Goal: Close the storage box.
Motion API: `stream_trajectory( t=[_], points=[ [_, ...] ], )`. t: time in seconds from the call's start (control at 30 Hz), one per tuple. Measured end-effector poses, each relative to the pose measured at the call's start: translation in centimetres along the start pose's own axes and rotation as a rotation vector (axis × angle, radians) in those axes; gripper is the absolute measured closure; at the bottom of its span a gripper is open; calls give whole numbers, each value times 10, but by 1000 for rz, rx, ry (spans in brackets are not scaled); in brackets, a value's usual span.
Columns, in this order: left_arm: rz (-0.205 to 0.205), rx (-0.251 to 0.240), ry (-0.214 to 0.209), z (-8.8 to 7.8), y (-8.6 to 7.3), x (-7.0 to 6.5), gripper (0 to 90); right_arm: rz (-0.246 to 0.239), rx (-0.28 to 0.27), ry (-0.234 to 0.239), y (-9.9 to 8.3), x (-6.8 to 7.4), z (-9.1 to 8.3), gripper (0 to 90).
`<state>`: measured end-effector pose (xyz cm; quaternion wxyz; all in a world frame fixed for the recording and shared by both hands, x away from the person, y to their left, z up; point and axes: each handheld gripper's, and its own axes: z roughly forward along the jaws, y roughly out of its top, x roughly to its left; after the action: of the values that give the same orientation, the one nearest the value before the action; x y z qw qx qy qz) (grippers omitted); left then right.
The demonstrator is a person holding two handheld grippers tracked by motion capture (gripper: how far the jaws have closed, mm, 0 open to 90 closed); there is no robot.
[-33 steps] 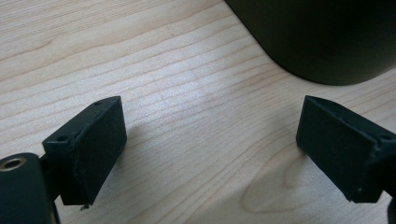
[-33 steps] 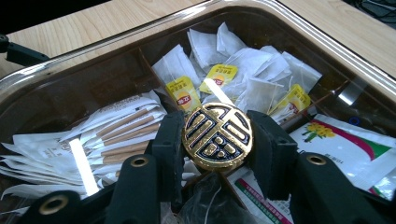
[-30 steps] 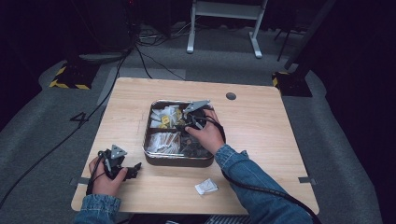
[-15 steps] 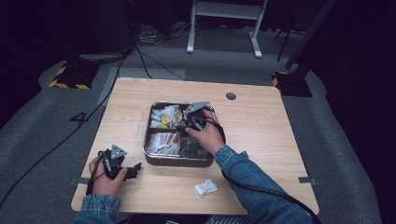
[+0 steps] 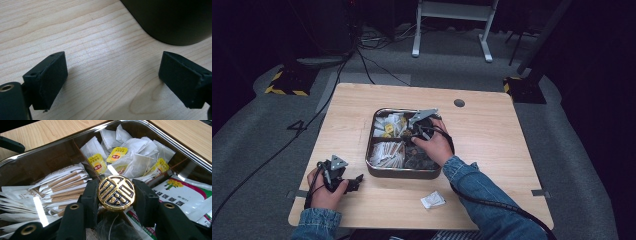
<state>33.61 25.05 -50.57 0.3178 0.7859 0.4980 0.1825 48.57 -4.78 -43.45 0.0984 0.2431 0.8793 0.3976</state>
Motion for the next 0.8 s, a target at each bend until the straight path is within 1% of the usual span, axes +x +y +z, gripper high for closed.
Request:
stream_trajectory(
  t=[0.23,0.3,0.47,0.63,0.8],
  points=[
    [0,0,0,0,0,0,89,-5,-7,1,0,0,1,589],
    [0,0,0,0,0,0,89,-10,-8,8,0,-1,2,588],
    [0,0,0,0,0,0,89,-23,-8,5,0,-2,4,588],
    [0,0,0,0,0,0,89,-26,-7,10,-1,-3,5,587],
    [0,0,0,0,0,0,89,-20,-9,8,-3,-1,4,587]
  ],
)
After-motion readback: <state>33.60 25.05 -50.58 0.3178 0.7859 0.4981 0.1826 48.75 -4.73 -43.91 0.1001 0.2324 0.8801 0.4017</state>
